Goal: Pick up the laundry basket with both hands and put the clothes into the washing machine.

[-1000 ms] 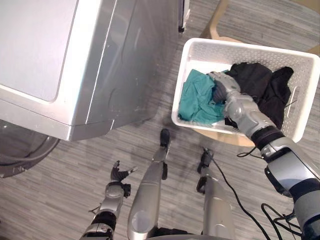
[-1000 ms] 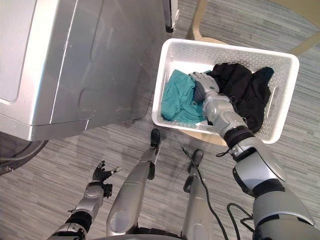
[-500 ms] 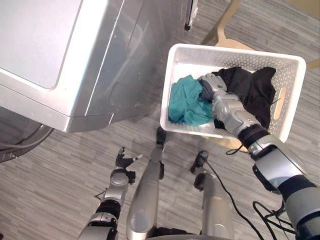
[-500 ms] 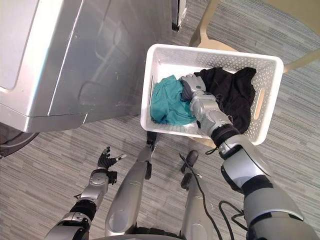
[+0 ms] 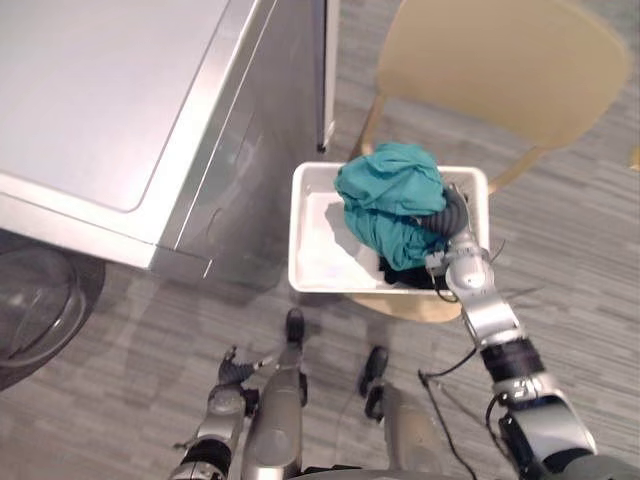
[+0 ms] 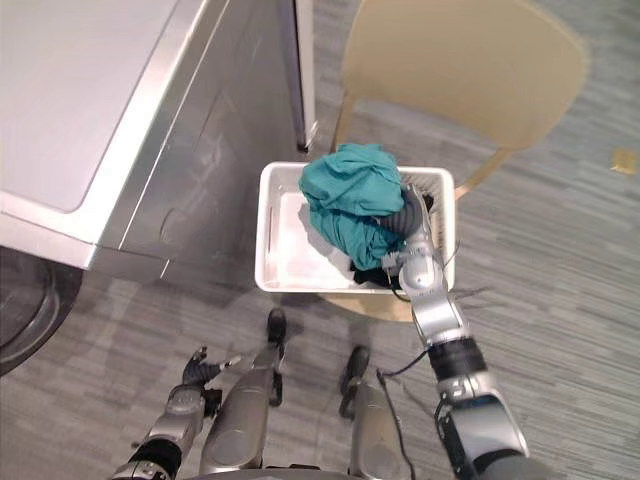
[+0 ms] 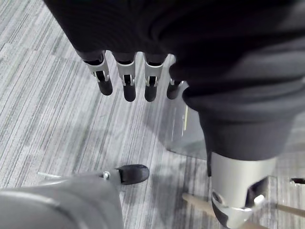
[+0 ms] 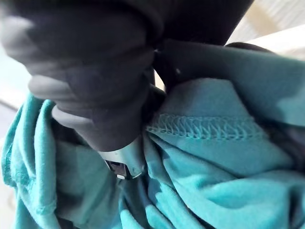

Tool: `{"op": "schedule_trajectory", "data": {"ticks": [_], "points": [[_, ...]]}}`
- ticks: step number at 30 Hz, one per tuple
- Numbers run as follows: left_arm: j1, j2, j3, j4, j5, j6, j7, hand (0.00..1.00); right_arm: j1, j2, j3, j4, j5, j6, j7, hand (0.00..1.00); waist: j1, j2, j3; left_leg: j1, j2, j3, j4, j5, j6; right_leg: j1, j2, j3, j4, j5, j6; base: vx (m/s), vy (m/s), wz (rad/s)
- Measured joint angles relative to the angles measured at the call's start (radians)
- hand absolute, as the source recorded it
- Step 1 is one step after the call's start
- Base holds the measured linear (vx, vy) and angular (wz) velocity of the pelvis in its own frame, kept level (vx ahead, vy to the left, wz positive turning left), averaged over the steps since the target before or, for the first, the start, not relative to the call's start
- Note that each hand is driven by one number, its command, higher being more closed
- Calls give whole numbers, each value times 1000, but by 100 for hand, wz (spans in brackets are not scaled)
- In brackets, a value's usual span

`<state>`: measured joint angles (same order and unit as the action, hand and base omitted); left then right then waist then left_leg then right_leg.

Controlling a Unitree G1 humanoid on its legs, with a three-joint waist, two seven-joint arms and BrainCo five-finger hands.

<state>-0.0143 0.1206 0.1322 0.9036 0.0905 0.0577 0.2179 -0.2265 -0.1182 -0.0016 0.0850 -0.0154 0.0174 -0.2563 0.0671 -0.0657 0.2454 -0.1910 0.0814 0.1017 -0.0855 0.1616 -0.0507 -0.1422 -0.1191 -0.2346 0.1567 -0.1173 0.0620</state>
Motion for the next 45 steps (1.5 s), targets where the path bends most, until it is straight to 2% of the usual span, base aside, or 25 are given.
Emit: {"op": "schedule_trajectory", "data": {"ticks": [2,7,9,10,12,13,14,15,17,18,19,20,21,23,25,26,27,28,29,31,32,34,36,42,45], "points": [[36,4,41,0,0,5,0,0,49,26,-3,-63,53,-31,18,100,0,3,-47,43,-3,21,-7,-8,2,33,9,31,-26,17,2,81,2,-36],[76,3,76,-11,-1,5,-1,0,89,61,-19,-115,113,-73,46,100,0,11,-65,102,6,48,5,-27,-4,68,15,81,-20,29,5,15,4,-32],[77,-2,76,-28,-9,5,-1,0,140,72,-32,-121,146,-86,45,100,-5,15,-65,79,9,29,70,-49,15,52,12,92,54,26,12,-49,30,19],[74,-3,77,-40,-11,4,0,0,168,77,-40,-140,153,-86,45,100,-5,19,-65,64,19,12,95,-66,22,49,13,111,88,7,42,-92,6,56],[76,-14,78,-115,-13,-2,3,0,215,94,-39,-200,153,-88,43,100,-28,22,-63,25,1,-60,150,-69,23,-2,0,195,416,-121,63,-74,-78,111],[83,-22,78,-160,-19,-2,5,0,228,97,-36,-225,151,-89,44,100,-25,22,-64,3,-14,-78,178,-70,23,2,-4,228,509,-144,85,-63,-130,114],[100,-35,77,-224,-23,-5,11,0,224,97,-8,-245,143,-92,45,100,-9,12,-72,-33,-26,-98,218,-70,23,17,-3,268,539,-166,79,-109,-149,62],[104,-44,77,-252,-29,-7,18,0,221,96,6,-260,139,-94,47,100,7,15,-74,-59,-27,-103,239,-69,22,22,1,279,515,-196,72,-252,-237,43],[136,-95,70,-357,-57,-20,34,0,205,90,40,-276,129,-102,62,100,41,62,-95,-158,1,-136,275,-46,-9,52,48,228,344,-276,-1,-364,-261,23],[149,-107,65,-386,-61,-24,37,0,204,91,43,-276,126,-102,64,100,51,69,-98,-173,11,-138,268,-37,-17,54,54,209,309,-294,-17,-348,-190,33],[160,-136,40,-419,-66,-25,41,0,209,73,40,-273,122,-102,62,100,51,124,-98,-196,43,-159,250,-33,-24,51,100,166,298,-282,-39,-357,-198,77],[181,-147,3,-465,-82,-25,43,0,213,50,39,-257,119,-101,58,100,30,141,-97,-186,65,-138,190,-63,-29,48,109,110,293,-269,-61,-363,-166,106],[188,-147,-15,-488,-86,-25,42,0,212,37,36,-245,111,-99,58,100,24,136,-98,-181,66,-113,169,-106,-19,49,90,82,279,-256,-79,-332,-122,130],[192,-134,-68,-587,-89,-30,25,0,185,16,13,-208,79,-90,62,100,5,109,-87,-195,38,-47,291,-110,-3,45,37,1,248,-215,-107,-293,-115,115],[192,-119,-93,-650,-88,-50,15,0,177,-2,17,-205,61,-87,66,100,4,113,-95,-169,41,-22,409,-124,3,42,32,-33,192,-161,-117,-193,-70,67],[184,-106,-101,-684,-87,-68,1,0,160,-17,25,-184,51,-87,70,100,2,133,-108,-129,44,-16,467,-150,16,39,32,-54,153,-127,-122,-159,3,48],[179,-99,-108,-699,-84,-77,-3,0,150,-24,27,-168,50,-86,78,100,1,131,-109,-101,45,-15,476,-181,11,40,32,-62,133,-109,-123,-181,70,50],[154,-85,-128,-719,-74,-95,-15,0,133,-40,27,-142,42,-85,89,100,0,144,-119,-35,44,-13,454,-224,5,42,33,-82,88,-72,-116,-136,76,44],[141,-77,-141,-727,-72,-103,-23,0,127,-48,27,-132,40,-85,91,100,0,147,-122,0,42,-12,413,-227,-2,44,34,-94,67,-58,-111,-143,98,59],[94,-62,-186,-752,-45,-126,-42,0,93,-58,14,-91,-3,-79,104,100,-2,168,-137,114,51,-22,171,-206,-33,43,56,-140,24,-22,-83,-118,113,63],[81,-52,-205,-752,-39,-129,-43,0,88,-57,9,-79,-14,-79,105,100,-3,167,-140,121,54,-24,143,-204,-37,43,59,-152,23,-18,-79,-118,144,60],[67,-15,-258,-752,-38,-131,-44,0,77,-34,5,-44,-37,-64,108,100,-4,144,-152,128,47,-45,106,-194,-42,45,48,-166,20,-3,-64,-89,121,35],[75,3,-286,-752,-26,-130,-45,0,77,-18,14,-30,-54,-50,116,100,0,130,-162,145,22,-49,92,-180,-25,58,33,-159,17,6,-49,-83,136,17],[-6,88,-432,-758,39,-134,-82,0,75,-49,99,-27,-70,-50,140,100,-2,125,-168,168,-5,-50,57,-147,-7,68,11,-141,14,30,-31,-98,77,4],[-111,137,-557,-756,77,-150,-96,0,40,-94,199,0,-62,-50,182,100,-21,116,-181,170,1,-48,34,-131,-12,51,19,-128,17,37,-34,-66,-17,-10]]}}
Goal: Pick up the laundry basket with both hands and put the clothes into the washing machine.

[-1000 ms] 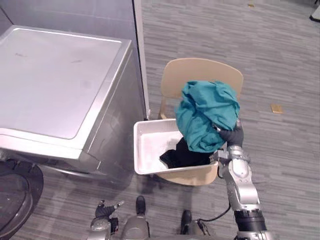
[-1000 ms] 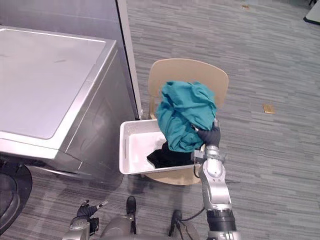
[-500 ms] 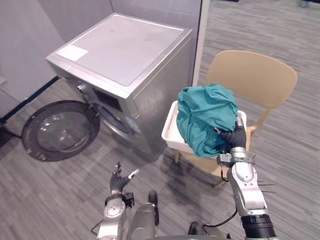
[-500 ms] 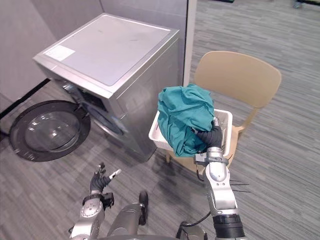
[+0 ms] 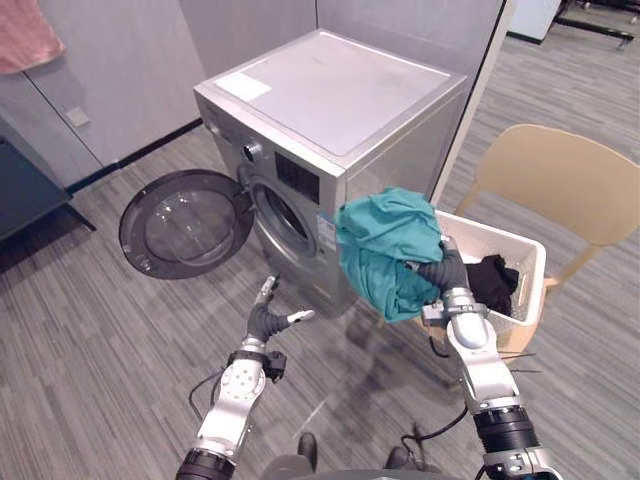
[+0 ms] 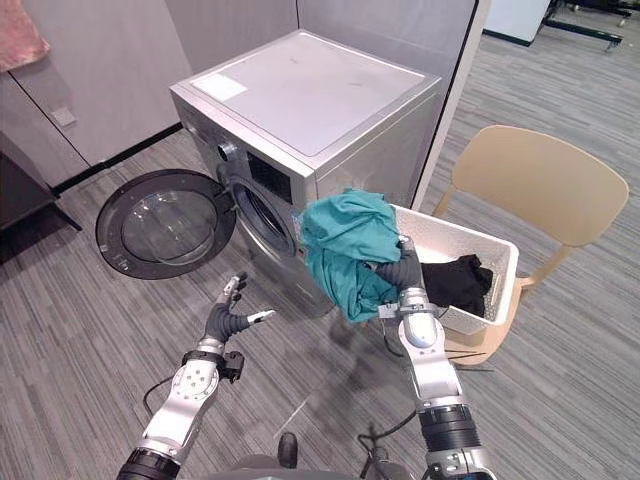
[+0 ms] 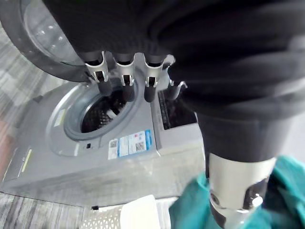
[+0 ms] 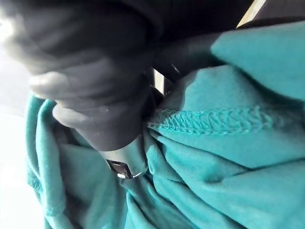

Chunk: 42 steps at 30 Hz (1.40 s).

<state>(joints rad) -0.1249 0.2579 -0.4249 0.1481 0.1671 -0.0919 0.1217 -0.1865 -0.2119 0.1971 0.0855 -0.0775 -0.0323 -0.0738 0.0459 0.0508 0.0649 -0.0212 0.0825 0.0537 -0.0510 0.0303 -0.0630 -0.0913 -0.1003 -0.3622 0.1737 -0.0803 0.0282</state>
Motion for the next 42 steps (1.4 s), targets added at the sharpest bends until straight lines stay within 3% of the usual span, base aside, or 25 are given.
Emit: {"op": "schedule_trajectory", "data": {"ticks": [4,5,12,13,21,27,31,35,42], "points": [[-78,13,-54,11,74,-10,-12,0,-61,-46,72,12,78,-2,63,100,-30,-6,-6,1,9,28,-17,15,-5,-20,20,28,-1,12,-13,-36,-30,-25],[-91,20,-59,20,85,-13,-13,100,-65,-63,78,12,106,-2,79,100,-33,-7,-8,3,14,35,-18,15,-5,-20,26,35,-2,13,-14,-15,-42,-19],[-137,36,-90,49,161,-8,12,100,-76,-140,169,12,238,-1,155,100,-52,-10,-11,10,26,48,-18,16,-7,-26,42,51,-5,17,-20,27,-40,-8],[-137,41,-90,50,162,-4,19,100,-76,-142,186,12,252,-1,166,0,-58,-13,-13,10,26,48,-18,16,-7,-26,43,51,-6,17,-21,20,-15,-4],[-134,34,-73,58,158,9,56,100,-76,-132,224,12,313,-2,188,0,-61,-30,-30,12,27,56,-18,16,-6,-13,50,59,-41,39,-26,7,-4,-2],[-103,-43,54,60,108,16,96,100,-29,-53,141,9,297,-29,178,0,-60,-38,-35,19,32,52,-18,16,-6,-1,54,56,-48,39,-26,8,-6,1],[-48,-88,136,59,70,16,111,100,36,10,28,6,222,-32,134,0,-58,-38,-35,18,36,51,-18,16,-6,1,59,55,-49,38,-25,18,-15,1],[45,-148,266,46,17,17,121,100,108,66,-160,-55,127,-36,41,0,-60,-37,-35,21,39,50,-20,17,-8,4,64,55,-53,38,-25,0,0,0],[194,-161,437,42,-54,24,117,100,265,79,-338,-68,25,-33,-28,0,-59,-26,-50,33,39,39,-26,17,-9,24,64,43,-65,34,-21,24,-12,5]]}}
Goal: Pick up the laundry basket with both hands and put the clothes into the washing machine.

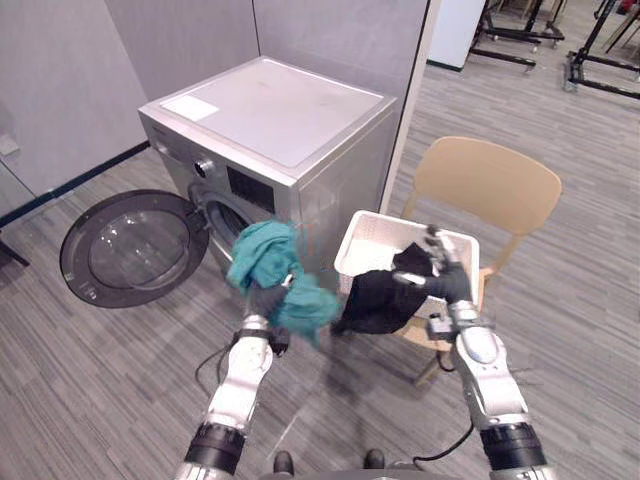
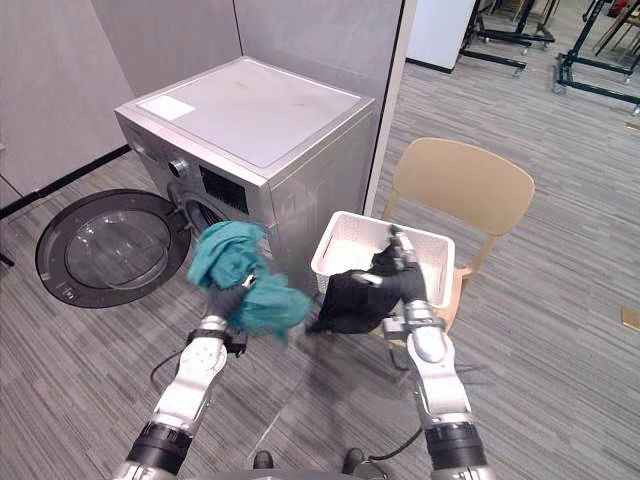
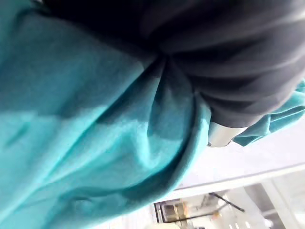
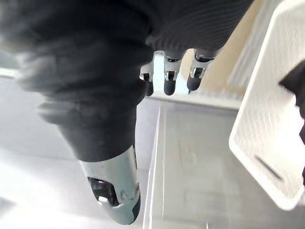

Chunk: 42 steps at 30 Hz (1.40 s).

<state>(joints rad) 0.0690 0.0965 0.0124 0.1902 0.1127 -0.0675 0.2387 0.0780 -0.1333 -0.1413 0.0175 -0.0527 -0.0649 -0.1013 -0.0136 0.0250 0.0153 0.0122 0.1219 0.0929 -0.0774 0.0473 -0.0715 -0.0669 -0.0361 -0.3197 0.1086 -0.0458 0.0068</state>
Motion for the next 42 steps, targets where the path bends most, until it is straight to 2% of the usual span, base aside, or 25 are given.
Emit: {"op": "schedule_trajectory", "data": {"ticks": [10,14,15,16,17,18,19,20,21,24,26,27,28,29,30,31,32,33,34,36,37,38,39,40,42], "points": [[144,7,127,184,-33,43,-61,100,78,2,-41,384,-147,45,10,0,5,2,2,-42,0,-58,-12,10,-12,3,0,-61,-24,-1,0,20,-15,18],[152,6,144,224,-32,51,-65,100,73,10,-40,556,-154,54,6,0,37,-1,42,-83,-10,-119,-4,33,-9,-8,-32,-151,31,-54,8,7,-13,67],[151,3,144,224,-32,53,-65,100,74,17,-42,592,-153,55,-6,0,35,-10,54,-117,-28,-87,7,45,29,-24,-68,-209,71,-89,4,-23,52,142],[143,1,146,224,-32,55,-64,100,72,25,-42,626,-149,64,-16,0,29,-26,55,-149,-33,35,31,-1,153,-43,-109,-267,107,-109,5,15,60,154],[143,-2,147,225,-32,57,-64,100,70,28,-43,637,-148,70,-21,0,29,-32,58,-163,-22,119,45,-19,180,-44,-124,-294,108,-110,5,125,103,157],[132,-12,145,252,-31,58,-64,100,62,25,-55,685,-143,73,-31,0,30,-31,69,-173,10,327,71,-21,174,-43,-156,-347,119,-108,16,170,86,119],[131,-18,144,268,-31,59,-64,100,55,26,-61,704,-141,75,-32,0,30,-22,70,-172,21,390,78,-7,162,-37,-162,-370,128,-108,17,226,138,115],[132,-26,143,293,-31,60,-64,100,51,19,-68,723,-134,76,-32,0,29,-11,71,-160,30,436,76,38,106,-30,-161,-394,138,-112,23,184,123,83],[130,-24,145,315,-30,61,-64,100,36,21,-75,749,-128,78,-34,0,29,0,73,-150,20,424,63,48,71,-17,-162,-400,143,-115,28,202,110,80],[135,-7,146,361,-30,61,-64,100,-6,64,-76,790,-110,84,-35,0,33,-35,88,-135,-10,396,72,35,58,35,-183,-394,107,-105,47,137,59,47],[148,-7,146,371,-30,61,-64,100,-13,81,-76,793,-104,85,-35,0,44,-61,110,-122,-37,396,142,-74,64,40,-257,-376,205,-149,101,143,145,9],[153,-10,144,371,-30,61,-64,100,-11,80,-77,794,-104,87,-34,0,47,-62,115,-118,-39,393,157,-103,59,28,-283,-358,260,-156,98,47,129,-1],[168,-14,134,369,-31,62,-64,100,-2,79,-77,788,-105,94,-35,0,51,-57,122,-115,-47,389,190,-142,63,-25,-340,-280,429,-146,49,45,175,16],[173,-10,119,363,-31,62,-64,100,15,80,-73,773,-104,97,-32,0,38,-57,139,-97,-54,371,210,-168,71,-112,-371,-152,613,-88,-59,98,184,31],[173,-2,111,353,-30,62,-62,100,20,84,-64,772,-103,98,-32,0,27,-59,143,-85,-55,359,221,-180,73,-160,-361,-69,692,-48,-54,201,123,54],[170,9,103,347,-30,62,-63,100,30,100,-51,769,-97,98,-31,0,22,-56,157,-80,-52,327,240,-202,83,-228,-306,52,793,-89,7,237,37,53],[162,19,105,347,-28,62,-60,100,38,113,-50,748,-79,96,-30,0,17,-75,166,-65,-51,308,240,-214,84,-278,-242,95,827,-141,29,213,6,51],[160,30,104,348,-28,62,-59,100,38,114,-47,744,-74,94,-30,0,11,-79,167,-63,-51,295,240,-220,83,-299,-218,98,819,-160,36,216,-15,56],[144,31,99,350,-28,64,-60,100,39,114,-47,733,-73,91,-31,0,-5,-85,175,-54,-53,269,238,-231,80,-335,-176,81,762,-185,39,246,-24,66],[108,25,95,354,-28,63,-60,100,39,109,-47,731,-65,88,-34,0,-24,-81,192,-32,-59,225,224,-241,77,-376,-127,47,588,-177,42,293,-46,77],[77,20,86,367,-23,62,-60,100,36,100,-46,737,-63,88,-35,0,-38,-75,202,-8,-63,193,207,-246,68,-372,-97,40,387,-128,46,288,-63,76],[64,21,78,375,-22,62,-61,100,37,98,-46,744,-63,88,-35,0,-43,-78,201,9,-72,180,193,-248,58,-366,-88,47,285,-87,45,432,-105,94],[48,22,69,391,-18,61,-61,100,44,91,-47,763,-62,90,-35,0,-48,-81,209,54,-79,155,180,-257,31,-344,-81,71,195,49,13,520,-147,66],[45,8,68,398,-7,60,-60,100,39,81,-47,762,-62,91,-35,0,-50,-57,201,86,-51,139,180,-264,6,-322,-58,67,219,62,-63,678,-175,48],[37,1,64,391,7,58,-60,100,30,82,-49,739,-62,89,-37,0,-41,-46,204,58,-30,142,280,-241,-33,-314,-67,44,277,-5,-73,692,-212,26]]}}
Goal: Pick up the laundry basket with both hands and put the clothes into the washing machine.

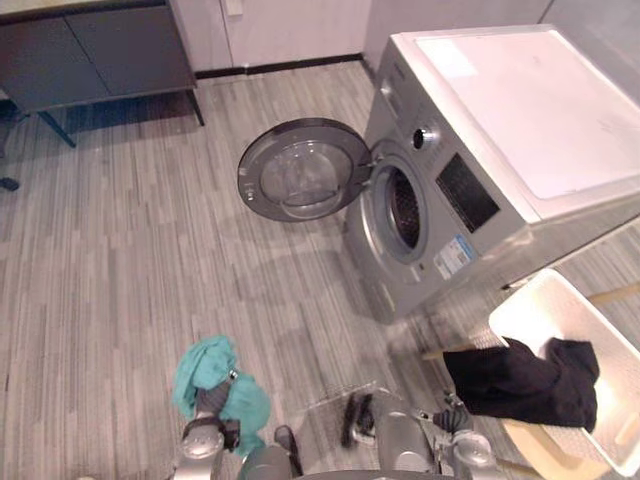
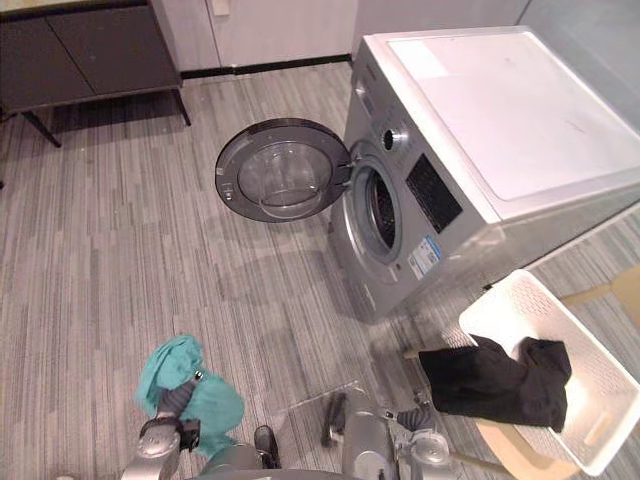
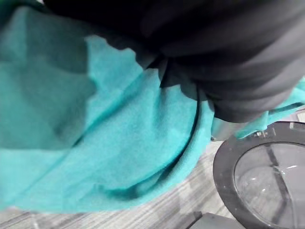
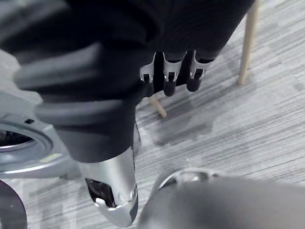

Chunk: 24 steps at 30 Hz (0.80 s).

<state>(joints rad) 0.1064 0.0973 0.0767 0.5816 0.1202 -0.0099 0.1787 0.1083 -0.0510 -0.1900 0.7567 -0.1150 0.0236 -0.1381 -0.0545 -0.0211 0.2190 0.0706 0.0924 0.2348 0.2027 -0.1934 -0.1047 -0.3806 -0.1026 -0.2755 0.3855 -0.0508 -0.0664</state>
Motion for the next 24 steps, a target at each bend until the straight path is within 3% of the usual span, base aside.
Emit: {"op": "schedule_trajectory", "data": {"ticks": [2,3,4,6,7,9,12,13,14,15,17,21,23,24], "points": [[2,-27,6,-21,4,1,-2,100,4,2,1,-23,6,2,6,0,-6,20,12,-88,67,6,322,20,-17,97,22,-28,-18,-46,-9,545,-198,17],[15,-44,6,-44,4,1,-3,100,8,7,18,-39,8,1,4,0,16,31,14,-165,148,15,581,92,-15,176,56,-21,-47,-72,-25,502,-114,-43],[28,-57,5,-64,4,0,-4,100,2,13,39,-54,9,0,3,0,36,33,14,-241,206,21,776,69,12,229,81,7,-64,-97,-31,480,-86,-62],[24,-69,4,-74,3,0,-4,100,-6,15,44,-80,10,0,1,0,52,28,13,-314,239,44,865,45,48,275,87,40,-94,-108,-25,371,-18,-65],[23,-77,4,-85,0,0,-4,100,-9,26,43,-86,19,0,-3,0,69,23,15,-353,251,79,833,31,68,309,85,73,-122,-108,-25,436,52,-74],[26,-87,4,-88,1,0,-4,100,-5,31,41,-88,28,4,-15,0,72,23,15,-388,253,89,694,9,89,354,79,103,-158,-109,-22,376,117,-60],[23,-91,0,-88,1,0,-4,100,17,42,38,-108,27,6,-24,0,77,6,14,-387,164,6,333,22,67,393,29,166,-151,-150,47,317,255,-57],[28,-102,0,-86,2,1,-4,100,16,36,26,-107,26,5,-34,0,81,19,6,-365,127,-73,176,68,20,388,25,206,-130,-170,81,299,385,-113],[42,-126,-3,-78,4,2,-3,100,25,23,19,-107,26,4,-35,0,96,66,-20,-339,140,-154,75,213,-7,373,52,255,-105,-201,126,330,506,-126],[22,-108,-6,-47,6,6,-4,100,18,54,12,-85,26,6,-34,0,94,13,-18,-338,111,-120,146,174,1,371,9,297,-79,-224,151,257,407,-106],[22,-92,-6,-53,7,4,-3,100,29,86,13,-83,24,5,-34,0,96,-18,-42,-311,109,-38,171,100,24,349,-20,334,-61,-212,172,186,301,-96],[19,-70,-6,-51,7,5,-3,100,7,87,25,-70,22,3,-34,0,98,-27,-53,-235,148,159,189,14,33,294,-34,399,-83,-139,194,36,251,-156],[18,-45,-5,-33,6,5,-4,100,-25,75,38,-4,12,5,-34,0,82,-35,-77,-197,157,288,143,21,37,228,-53,312,-100,-86,187,-15,148,-211],[15,-22,-4,-30,6,5,-4,100,-62,56,51,62,0,8,-35,0,66,-17,-70,-169,176,373,118,23,35,211,-75,98,-131,-51,144,12,65,-161]]}}
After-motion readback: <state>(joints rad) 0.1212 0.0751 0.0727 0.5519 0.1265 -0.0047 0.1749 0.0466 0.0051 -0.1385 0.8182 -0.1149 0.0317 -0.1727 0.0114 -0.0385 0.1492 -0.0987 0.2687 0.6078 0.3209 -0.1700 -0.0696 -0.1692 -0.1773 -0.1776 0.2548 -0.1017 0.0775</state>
